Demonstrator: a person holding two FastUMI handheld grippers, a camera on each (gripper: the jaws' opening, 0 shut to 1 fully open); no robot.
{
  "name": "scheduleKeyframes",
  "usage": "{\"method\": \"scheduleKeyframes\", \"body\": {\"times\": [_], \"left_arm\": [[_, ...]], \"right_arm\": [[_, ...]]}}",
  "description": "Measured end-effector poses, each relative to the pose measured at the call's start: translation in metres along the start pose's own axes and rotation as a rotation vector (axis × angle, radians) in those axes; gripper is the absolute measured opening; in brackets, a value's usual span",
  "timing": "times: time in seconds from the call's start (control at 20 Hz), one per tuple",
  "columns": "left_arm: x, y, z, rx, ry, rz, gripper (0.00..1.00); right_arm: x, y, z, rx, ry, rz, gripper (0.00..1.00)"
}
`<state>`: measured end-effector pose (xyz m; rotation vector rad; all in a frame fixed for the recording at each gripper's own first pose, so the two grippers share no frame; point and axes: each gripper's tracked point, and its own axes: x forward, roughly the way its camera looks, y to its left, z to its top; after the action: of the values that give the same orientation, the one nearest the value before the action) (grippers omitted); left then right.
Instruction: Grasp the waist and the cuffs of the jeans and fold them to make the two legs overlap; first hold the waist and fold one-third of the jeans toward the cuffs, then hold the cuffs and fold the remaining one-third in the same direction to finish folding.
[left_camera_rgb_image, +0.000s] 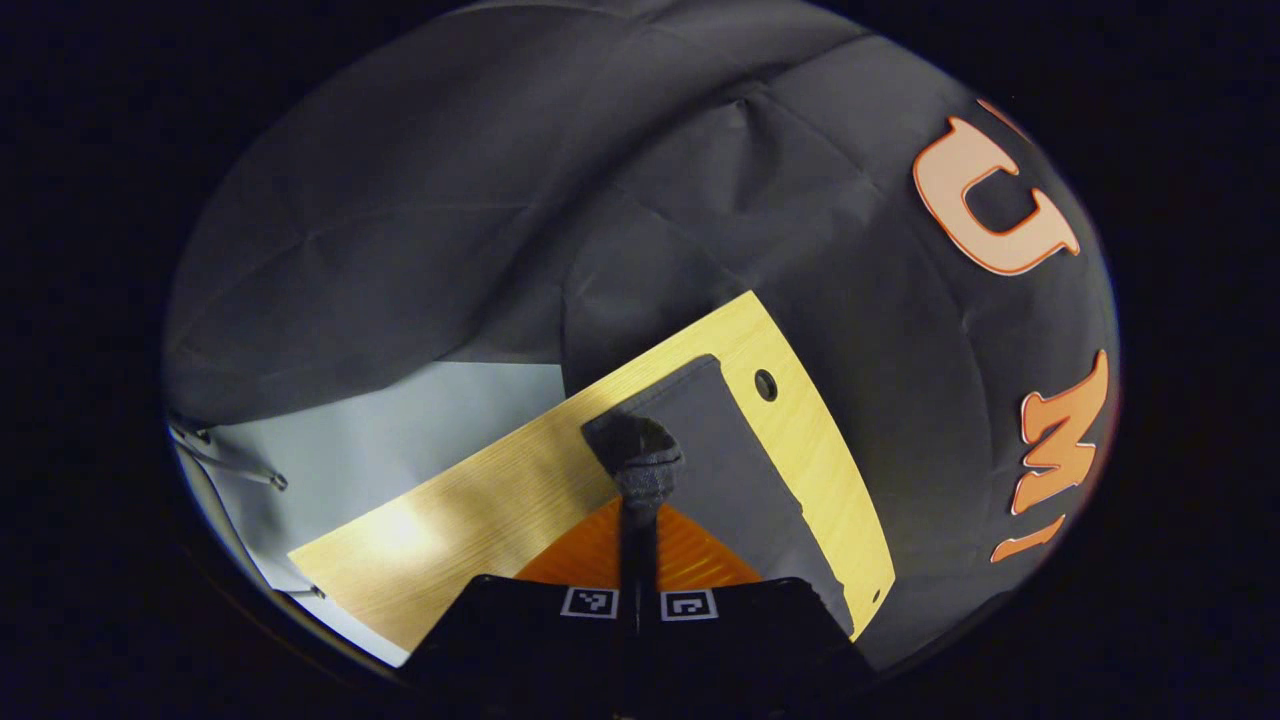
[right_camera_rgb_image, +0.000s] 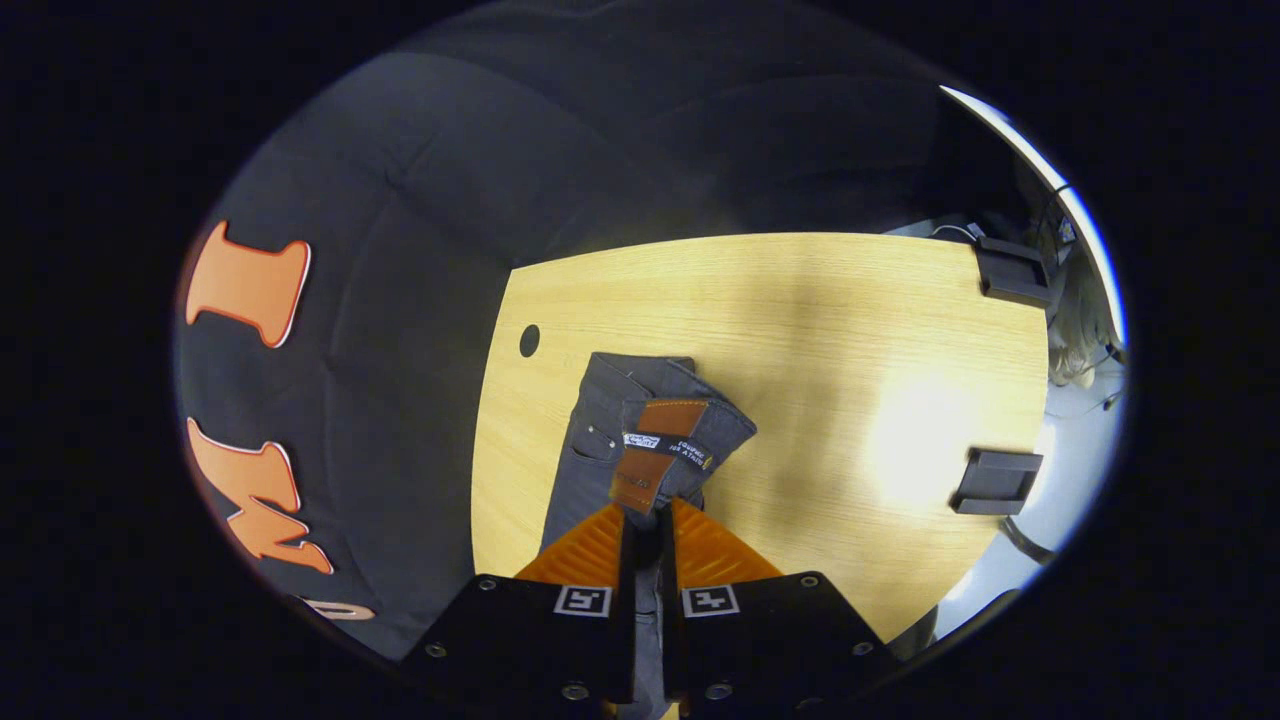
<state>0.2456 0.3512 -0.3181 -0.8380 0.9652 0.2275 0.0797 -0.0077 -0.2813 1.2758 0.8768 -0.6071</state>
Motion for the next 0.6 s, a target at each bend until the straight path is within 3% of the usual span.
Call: {"method": "scheduleKeyframes", "body": {"times": [0.15, 0.2, 0.25, 0.3, 0.35, 0.6], "left_arm": [[0.007, -0.012, 0.016, -0.031, -0.028, 0.034, 0.01], [0.013, -0.015, 0.021, -0.041, -0.046, 0.048, 0.01], [0.019, -0.017, 0.027, -0.053, -0.074, 0.065, 0.01], [0.027, -0.025, 0.030, -0.065, -0.082, 0.074, 0.01], [0.031, -0.028, 0.034, -0.069, -0.090, 0.098, 0.01], [0.068, -0.052, 0.045, -0.018, -0.089, 0.184, 0.01]], "right_arm": [[0.013, 0.012, 0.005, 0.021, 0.015, 0.000, 0.12], [0.017, 0.015, 0.008, 0.023, 0.025, -0.002, 0.17], [0.024, 0.018, 0.010, 0.030, 0.037, -0.005, 0.12], [0.034, 0.024, 0.011, 0.044, 0.046, -0.006, 0.17], [0.042, 0.032, 0.014, 0.052, 0.060, -0.001, 0.12], [0.090, 0.052, 0.018, 0.061, 0.112, -0.019, 0.12]]}}
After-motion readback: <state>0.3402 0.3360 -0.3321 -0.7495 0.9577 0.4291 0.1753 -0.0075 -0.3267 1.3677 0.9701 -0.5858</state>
